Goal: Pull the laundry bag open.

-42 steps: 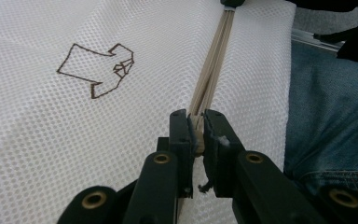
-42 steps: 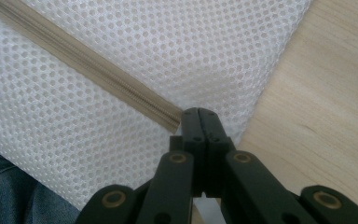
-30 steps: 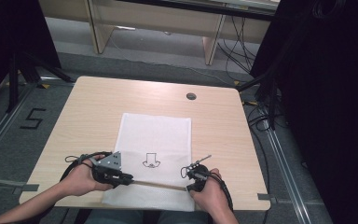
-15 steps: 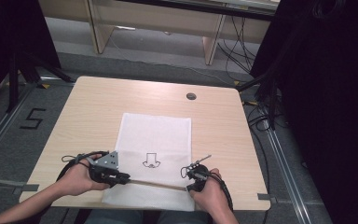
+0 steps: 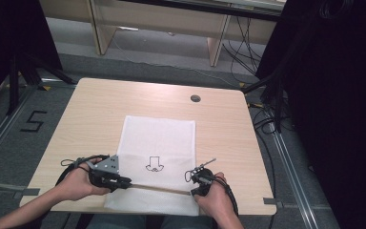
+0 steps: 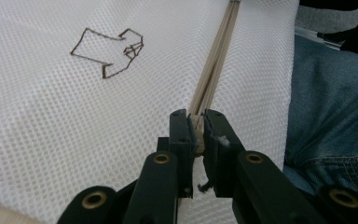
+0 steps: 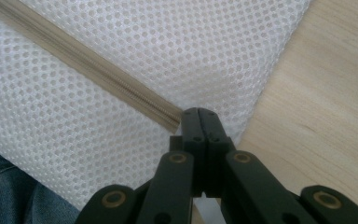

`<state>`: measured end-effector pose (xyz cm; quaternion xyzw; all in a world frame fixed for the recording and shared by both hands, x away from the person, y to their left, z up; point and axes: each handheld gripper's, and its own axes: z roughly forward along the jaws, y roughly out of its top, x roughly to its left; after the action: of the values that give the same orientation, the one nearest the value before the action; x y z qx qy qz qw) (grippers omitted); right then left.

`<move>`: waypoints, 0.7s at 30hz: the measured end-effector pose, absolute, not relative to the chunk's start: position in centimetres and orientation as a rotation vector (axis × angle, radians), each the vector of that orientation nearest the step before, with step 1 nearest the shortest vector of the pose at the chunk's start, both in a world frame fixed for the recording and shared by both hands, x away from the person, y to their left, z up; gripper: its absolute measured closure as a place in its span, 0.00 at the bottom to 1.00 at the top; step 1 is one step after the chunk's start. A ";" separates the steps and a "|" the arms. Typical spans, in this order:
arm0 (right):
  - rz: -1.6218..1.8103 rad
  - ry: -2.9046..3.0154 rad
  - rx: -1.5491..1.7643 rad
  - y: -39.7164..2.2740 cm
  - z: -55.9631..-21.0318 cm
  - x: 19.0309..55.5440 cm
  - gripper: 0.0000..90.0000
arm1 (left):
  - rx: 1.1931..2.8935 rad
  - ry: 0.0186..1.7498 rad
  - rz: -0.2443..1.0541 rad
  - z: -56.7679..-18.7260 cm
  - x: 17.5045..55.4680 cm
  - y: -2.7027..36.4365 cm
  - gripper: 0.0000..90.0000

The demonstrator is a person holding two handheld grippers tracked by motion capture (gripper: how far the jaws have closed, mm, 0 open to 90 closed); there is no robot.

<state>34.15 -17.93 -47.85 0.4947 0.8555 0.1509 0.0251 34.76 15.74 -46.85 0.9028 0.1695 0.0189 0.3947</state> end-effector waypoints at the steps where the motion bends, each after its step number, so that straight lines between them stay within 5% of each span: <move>1: 0.474 2.651 1.518 -18.0 -47.8 34.1 1.00 | 2.283 0.443 0.044 -46.9 34.7 15.9 0.91; 21: 0.460 2.637 1.543 -17.9 -47.8 34.1 1.00 | 2.286 0.475 0.069 -46.6 34.8 17.7 0.91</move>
<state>34.15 -17.94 -47.84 0.4994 0.8531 0.1487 0.0260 34.80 17.67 -46.64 0.9004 0.1870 0.0270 0.3919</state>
